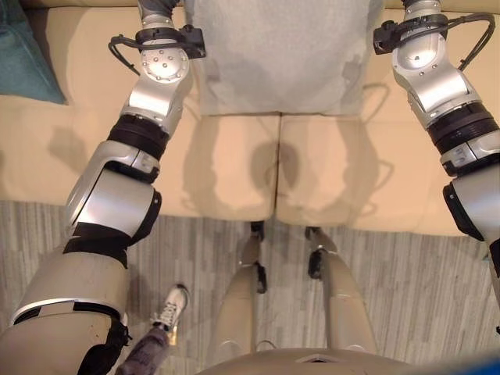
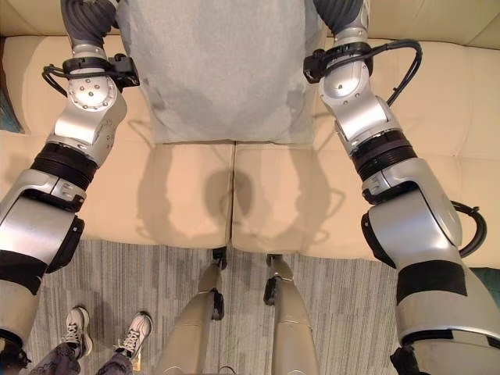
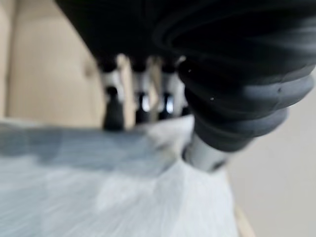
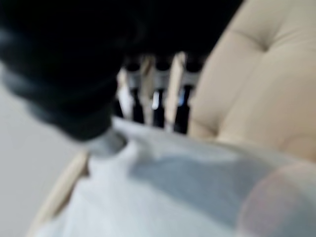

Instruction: Pick up all the scattered cushions and arrange them neatly on the sofa.

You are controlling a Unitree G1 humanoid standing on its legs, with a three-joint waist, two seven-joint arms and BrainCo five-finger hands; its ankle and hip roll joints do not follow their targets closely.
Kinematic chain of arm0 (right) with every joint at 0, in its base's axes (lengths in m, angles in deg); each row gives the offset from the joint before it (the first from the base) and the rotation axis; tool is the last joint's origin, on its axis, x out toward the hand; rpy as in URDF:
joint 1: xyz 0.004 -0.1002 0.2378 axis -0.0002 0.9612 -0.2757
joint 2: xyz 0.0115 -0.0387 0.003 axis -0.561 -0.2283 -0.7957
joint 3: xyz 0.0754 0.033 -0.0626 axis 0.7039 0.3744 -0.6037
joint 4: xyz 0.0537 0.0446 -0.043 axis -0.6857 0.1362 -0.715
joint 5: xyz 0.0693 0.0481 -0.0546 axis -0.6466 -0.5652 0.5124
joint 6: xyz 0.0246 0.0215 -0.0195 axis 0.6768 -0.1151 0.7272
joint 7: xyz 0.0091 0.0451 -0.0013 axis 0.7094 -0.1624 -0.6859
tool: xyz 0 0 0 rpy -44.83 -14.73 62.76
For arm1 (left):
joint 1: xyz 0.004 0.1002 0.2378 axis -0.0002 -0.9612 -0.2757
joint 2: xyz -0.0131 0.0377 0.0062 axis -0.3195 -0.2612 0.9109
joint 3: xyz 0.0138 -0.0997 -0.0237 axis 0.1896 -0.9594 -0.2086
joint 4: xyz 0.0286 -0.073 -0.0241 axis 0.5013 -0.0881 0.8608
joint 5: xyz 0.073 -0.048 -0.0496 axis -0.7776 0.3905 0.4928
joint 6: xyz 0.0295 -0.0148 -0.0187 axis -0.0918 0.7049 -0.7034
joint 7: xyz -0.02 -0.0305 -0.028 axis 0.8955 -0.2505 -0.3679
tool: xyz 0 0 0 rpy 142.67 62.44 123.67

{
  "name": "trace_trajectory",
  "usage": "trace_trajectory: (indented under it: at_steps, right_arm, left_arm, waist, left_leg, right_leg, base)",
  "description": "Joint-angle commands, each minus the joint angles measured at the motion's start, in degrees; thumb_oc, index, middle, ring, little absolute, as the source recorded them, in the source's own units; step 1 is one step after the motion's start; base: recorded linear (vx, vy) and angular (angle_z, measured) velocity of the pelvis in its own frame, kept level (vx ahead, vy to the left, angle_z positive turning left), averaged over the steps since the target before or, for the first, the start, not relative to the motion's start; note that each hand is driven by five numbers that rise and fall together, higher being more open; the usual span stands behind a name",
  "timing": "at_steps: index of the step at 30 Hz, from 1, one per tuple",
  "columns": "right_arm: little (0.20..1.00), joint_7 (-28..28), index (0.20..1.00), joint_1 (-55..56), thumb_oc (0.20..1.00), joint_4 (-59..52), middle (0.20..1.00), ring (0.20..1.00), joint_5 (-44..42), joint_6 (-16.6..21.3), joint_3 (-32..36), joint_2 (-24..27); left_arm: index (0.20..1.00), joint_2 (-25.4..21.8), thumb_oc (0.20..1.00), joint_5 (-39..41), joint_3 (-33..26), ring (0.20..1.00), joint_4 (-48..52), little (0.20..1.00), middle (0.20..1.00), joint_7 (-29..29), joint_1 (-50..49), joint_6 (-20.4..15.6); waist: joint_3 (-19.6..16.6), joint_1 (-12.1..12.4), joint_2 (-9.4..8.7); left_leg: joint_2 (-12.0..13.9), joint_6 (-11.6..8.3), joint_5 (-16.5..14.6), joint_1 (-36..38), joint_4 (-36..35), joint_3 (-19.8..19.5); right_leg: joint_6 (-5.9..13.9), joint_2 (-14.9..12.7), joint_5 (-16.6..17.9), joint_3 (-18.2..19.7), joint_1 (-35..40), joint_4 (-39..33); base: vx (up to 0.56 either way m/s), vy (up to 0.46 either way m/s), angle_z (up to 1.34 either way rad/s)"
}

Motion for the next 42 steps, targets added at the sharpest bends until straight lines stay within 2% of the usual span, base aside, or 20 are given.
trace_trajectory:
  at_steps: [1, 7, 12, 16, 18, 19, 20, 23, 25, 26, 27, 29, 30, 31, 32, 34, 36, 37, 42]
  right_arm:
    - [1.000, -0.73, 1.000, -5.14, 1.000, 0.02, 1.000, 1.000, 1.73, 1.75, 0.14, -2.52]
    - [1.000, -1.24, 1.000, -2.83, 1.000, 1.50, 1.000, 1.000, 1.99, 0.29, 0.39, 0.69]
    - [1.000, -1.37, 1.000, 1.76, 1.000, -0.52, 1.000, 1.000, 2.07, -0.45, 3.22, 4.87]
    - [1.000, -1.09, 1.000, 10.72, 1.000, -7.23, 1.000, 1.000, 2.87, 0.11, 10.01, 7.95]
    - [1.000, -1.37, 1.000, 18.33, 1.000, -13.05, 1.000, 1.000, 4.04, 0.88, 15.30, 8.72]
    - [1.000, -1.35, 1.000, 18.90, 1.000, -13.48, 1.000, 1.000, 4.17, 0.73, 15.49, 8.69]
    - [1.000, -2.55, 1.000, 27.58, 1.000, -18.70, 1.000, 1.000, 5.04, 0.87, 21.21, 8.80]
    - [1.000, -5.65, 1.000, 41.15, 1.000, -25.95, 1.000, 1.000, 7.38, 1.05, 28.62, 8.27]
    - [1.000, -8.54, 1.000, 49.06, 1.000, -29.03, 1.000, 1.000, 8.57, 1.17, 30.90, 6.70]
    - [1.000, -8.57, 1.000, 49.33, 1.000, -29.28, 1.000, 1.000, 8.62, 1.08, 30.99, 6.65]
    - [1.000, -11.80, 1.000, 57.32, 1.000, -31.12, 1.000, 1.000, 9.27, 1.12, 32.93, 4.75]
    - [1.000, -15.08, 1.000, 63.92, 1.000, -31.77, 1.000, 1.000, 12.08, 0.23, 33.41, 4.39]
    - [1.000, -18.50, 1.000, 70.79, 1.000, -30.58, 1.000, 1.000, 13.71, -0.32, 33.70, 2.71]
    - [1.000, -18.51, 1.000, 70.89, 1.000, -30.67, 1.000, 1.000, 13.73, -0.35, 33.74, 2.71]
    - [1.000, -20.79, 1.000, 75.15, 1.000, -27.82, 1.000, 1.000, 16.82, -0.80, 32.32, 1.50]
    - [1.000, -21.79, 1.000, 77.21, 1.000, -26.27, 1.000, 1.000, 18.73, -1.07, 32.00, 1.10]
    - [1.000, -23.16, 1.000, 80.39, 1.000, -19.08, 1.000, 1.000, 22.02, -1.78, 29.88, -1.69]
    - [1.000, -23.11, 1.000, 80.32, 1.000, -18.98, 1.000, 1.000, 22.03, -1.72, 29.82, -1.67]
    - [1.000, -24.19, 1.000, 85.00, 1.000, -6.67, 1.000, 1.000, 27.88, -2.53, 25.78, -5.30]
  left_arm:
    - [1.000, -1.39, 1.000, -2.72, 2.64, 1.000, 0.52, 1.000, 1.000, -1.48, 9.31, -3.43]
    - [1.000, -4.16, 1.000, -2.26, 2.50, 1.000, -1.88, 1.000, 1.000, -3.05, 7.32, -1.86]
    - [1.000, -9.60, 1.000, -3.45, 0.88, 1.000, -1.78, 1.000, 1.000, -4.59, 3.02, -0.43]
    - [1.000, -12.91, 1.000, -3.67, -5.39, 1.000, 6.15, 1.000, 1.000, -5.26, -7.18, -1.41]
    - [1.000, -13.41, 1.000, -3.88, -10.26, 1.000, 12.58, 1.000, 1.000, -5.99, -15.29, -2.02]
    - [1.000, -13.37, 1.000, -4.00, -10.42, 1.000, 12.97, 1.000, 1.000, -5.93, -15.83, -1.90]
    - [1.000, -12.90, 1.000, -4.44, -15.65, 1.000, 20.16, 1.000, 1.000, -7.00, -24.63, -2.34]
    - [1.000, -11.48, 1.000, -5.72, -23.33, 1.000, 28.25, 1.000, 1.000, -9.36, -39.36, -2.04]
    - [1.000, -9.23, 1.000, -6.52, -26.48, 1.000, 29.73, 1.000, 1.000, -11.49, -47.97, -0.81]
    - [1.000, -9.22, 1.000, -6.56, -26.57, 1.000, 29.95, 1.000, 1.000, -11.49, -48.24, -0.73]
    - [1.000, -5.93, 1.000, -8.10, -28.84, 1.000, 29.48, 1.000, 1.000, -14.04, -57.01, 0.97]
    - [1.000, -2.86, 1.000, -10.03, -30.55, 1.000, 27.57, 1.000, 1.000, -16.60, -64.09, 2.86]
    - [1.000, -0.37, 1.000, -14.48, -31.62, 1.000, 23.18, 1.000, 1.000, -18.58, -71.10, 5.51]
    - [1.000, -0.36, 1.000, -14.51, -31.62, 1.000, 23.23, 1.000, 1.000, -18.58, -71.17, 5.52]
    - [1.000, 2.31, 1.000, -18.61, -31.43, 1.000, 17.08, 1.000, 1.000, -20.84, -76.35, 7.45]
    - [1.000, 3.56, 1.000, -21.62, -31.43, 1.000, 13.15, 1.000, 1.000, -21.66, -77.96, 8.35]
    - [1.000, 9.17, 1.000, -24.21, -30.52, 1.000, 0.54, 1.000, 1.000, -23.09, -80.78, 10.55]
    - [1.000, 9.21, 1.000, -24.23, -30.52, 1.000, 0.39, 1.000, 1.000, -23.06, -80.71, 10.44]
    - [1.000, 15.19, 1.000, -28.33, -29.75, 1.000, -17.75, 1.000, 1.000, -23.82, -82.47, 13.06]
  waist:
    - [-2.69, 0.53, -3.80]
    - [-2.25, 0.33, -4.10]
    - [-2.09, 0.14, -3.99]
    - [-2.69, -0.08, -3.92]
    - [-3.26, -0.33, -3.94]
    - [-3.36, -0.32, -3.94]
    - [-4.06, -0.73, -4.18]
    - [-4.30, -0.80, -4.41]
    - [-4.72, -1.14, -4.39]
    - [-4.77, -1.20, -4.46]
    - [-5.02, -1.52, -4.49]
    - [-5.46, -1.85, -4.41]
    - [-5.58, -2.34, -4.11]
    - [-5.67, -2.37, -4.15]
    - [-5.94, -2.96, -3.88]
    - [-6.39, -3.25, -3.86]
    - [-7.55, -4.04, -3.90]
    - [-7.48, -4.02, -3.87]
    - [-9.25, -4.54, -4.49]
  left_leg:
    - [-0.03, -7.32, -4.85, 3.81, -0.79, 0.57]
    - [0.09, -7.29, -5.06, 5.29, -0.79, 0.99]
    - [0.15, -7.37, -5.64, 7.84, -0.79, 1.46]
    - [0.18, -7.27, -6.67, 11.33, -0.79, 2.11]
    - [0.20, -7.22, -7.48, 13.87, -0.79, 2.44]
    - [0.21, -7.23, -7.53, 14.05, -0.79, 2.44]
    - [0.21, -7.14, -8.08, 16.47, -0.79, 2.74]
    - [0.80, -7.14, -9.38, 21.02, -0.78, 3.23]
    - [1.11, -7.11, -9.85, 24.00, -0.78, 3.70]
    - [1.02, -7.06, -9.61, 23.94, -0.79, 3.69]
    - [1.39, -7.00, -10.03, 26.81, -0.79, 4.02]
    - [1.66, -6.93, -10.19, 29.05, -0.79, 4.36]
    - [2.21, -7.02, -10.49, 32.00, -0.75, 4.70]
    - [2.14, -6.98, -10.31, 31.87, -0.79, 4.68]
    - [2.51, -6.81, -10.82, 34.19, -0.72, 5.32]
    - [2.58, -6.78, -10.68, 35.08, -0.75, 5.73]
    - [2.91, -6.27, -11.30, 37.68, -0.79, 6.57]
    - [2.93, -6.27, -11.33, 37.77, -0.79, 6.61]
    - [3.84, -5.87, -12.43, 41.81, -0.79, 7.68]
  right_leg:
    - [10.93, -2.24, 5.81, 3.15, 7.70, -15.50]
    - [10.87, -2.22, 5.85, 3.19, 9.14, -15.74]
    - [10.93, -2.27, 5.67, 2.94, 11.86, -16.04]
    - [10.76, -2.34, 5.05, 2.87, 15.16, -16.16]
    - [10.60, -2.36, 4.55, 2.64, 17.53, -16.24]
    - [10.60, -2.35, 4.52, 2.63, 17.73, -16.27]
    - [10.47, -2.48, 4.25, 2.38, 20.33, -16.47]
    - [10.32, -2.66, 2.99, 1.79, 25.14, -16.51]
    - [10.26, -2.76, 2.46, 1.48, 28.14, -16.52]
    - [10.25, -2.84, 2.69, 1.47, 28.14, -16.63]
    - [10.30, -2.92, 2.19, 1.21, 31.20, -16.61]
    - [10.17, -3.02, 1.68, 1.02, 33.49, -16.49]
    - [10.06, -2.96, 0.91, 0.71, 36.17, -16.24]
    - [10.05, -3.02, 1.07, 0.69, 36.07, -16.31]
    - [9.80, -2.75, 0.29, 0.97, 38.20, -15.69]
    - [9.73, -2.72, 0.14, 0.83, 38.94, -15.55]
    - [9.47, -2.23, -0.48, 1.46, 41.00, -15.14]
    - [9.47, -2.21, -0.50, 1.50, 41.07, -15.14]
    - [8.87, -1.58, -2.04, 1.99, 45.25, -14.82]
  base:
    - [0.00, 0.000, 0.00]
    - [0.00, 0.000, -0.01]
    - [0.00, 0.000, -0.01]
    - [0.03, 0.003, -0.05]
    - [0.04, 0.004, -0.09]
    - [0.06, -0.015, -0.07]
    - [0.07, -0.028, -0.05]
    - [0.08, -0.031, 0.01]
    - [0.05, -0.009, -0.03]
    - [0.06, -0.022, -0.01]
    - [0.04, -0.028, 0.03]
    - [0.05, -0.045, -0.02]
    - [0.01, -0.038, -0.04]
    - [0.00, 0.000, 0.00]
    - [0.00, 0.000, 0.00]
    - [-0.01, -0.010, -0.09]
    - [-0.02, -0.028, -0.12]
    - [-0.02, -0.028, -0.16]
    - [-0.03, -0.051, -0.22]
